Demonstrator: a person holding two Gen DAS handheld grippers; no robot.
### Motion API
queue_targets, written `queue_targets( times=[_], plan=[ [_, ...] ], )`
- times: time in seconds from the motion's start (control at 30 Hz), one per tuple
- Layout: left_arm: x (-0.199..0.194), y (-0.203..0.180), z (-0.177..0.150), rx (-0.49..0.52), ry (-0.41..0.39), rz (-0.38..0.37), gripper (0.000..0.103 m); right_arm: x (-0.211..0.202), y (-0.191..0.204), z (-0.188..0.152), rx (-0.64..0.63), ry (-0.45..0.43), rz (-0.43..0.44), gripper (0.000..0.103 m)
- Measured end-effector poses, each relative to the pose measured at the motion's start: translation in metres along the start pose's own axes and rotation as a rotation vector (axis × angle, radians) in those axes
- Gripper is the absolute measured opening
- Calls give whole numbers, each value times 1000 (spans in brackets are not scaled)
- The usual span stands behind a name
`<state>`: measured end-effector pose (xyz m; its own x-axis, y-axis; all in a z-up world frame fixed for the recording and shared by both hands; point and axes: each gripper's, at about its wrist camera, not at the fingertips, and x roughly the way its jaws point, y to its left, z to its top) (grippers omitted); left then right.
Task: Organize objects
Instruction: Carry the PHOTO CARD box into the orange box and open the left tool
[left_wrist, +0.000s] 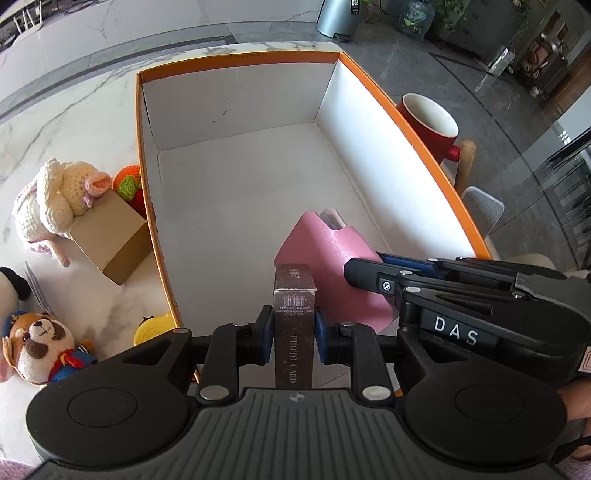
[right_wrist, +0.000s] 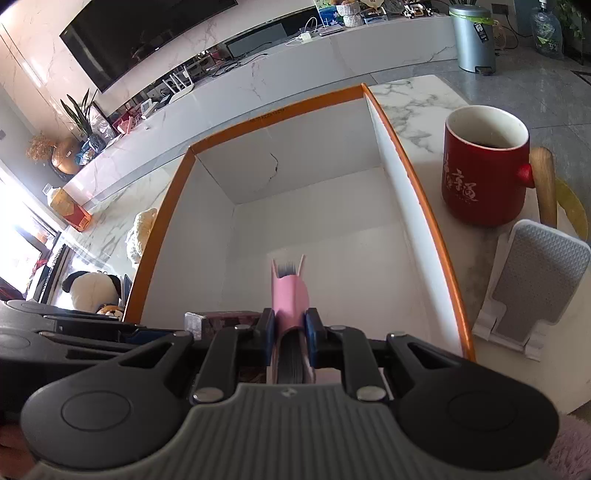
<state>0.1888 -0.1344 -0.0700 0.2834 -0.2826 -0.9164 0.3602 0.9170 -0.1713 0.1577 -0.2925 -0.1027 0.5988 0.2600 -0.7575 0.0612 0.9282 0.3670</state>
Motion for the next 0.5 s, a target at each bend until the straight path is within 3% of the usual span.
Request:
queue_targets(
  times=[0.07,0.27,0.43,0.5],
  plan=[
    [1,-6,-3,49,10,32,27,0,-1,-1,5,0,2,18],
    [1,-6,-4,62,24,67,30,-1,2,-3,0,0,5,18],
    [2,-16,-6,135,15,156,35,-1,3,-7,4,5,0,18],
    [-1,-14,-7,146,7,153,37,-1,4,-8,2,7,-3,18]
  ],
)
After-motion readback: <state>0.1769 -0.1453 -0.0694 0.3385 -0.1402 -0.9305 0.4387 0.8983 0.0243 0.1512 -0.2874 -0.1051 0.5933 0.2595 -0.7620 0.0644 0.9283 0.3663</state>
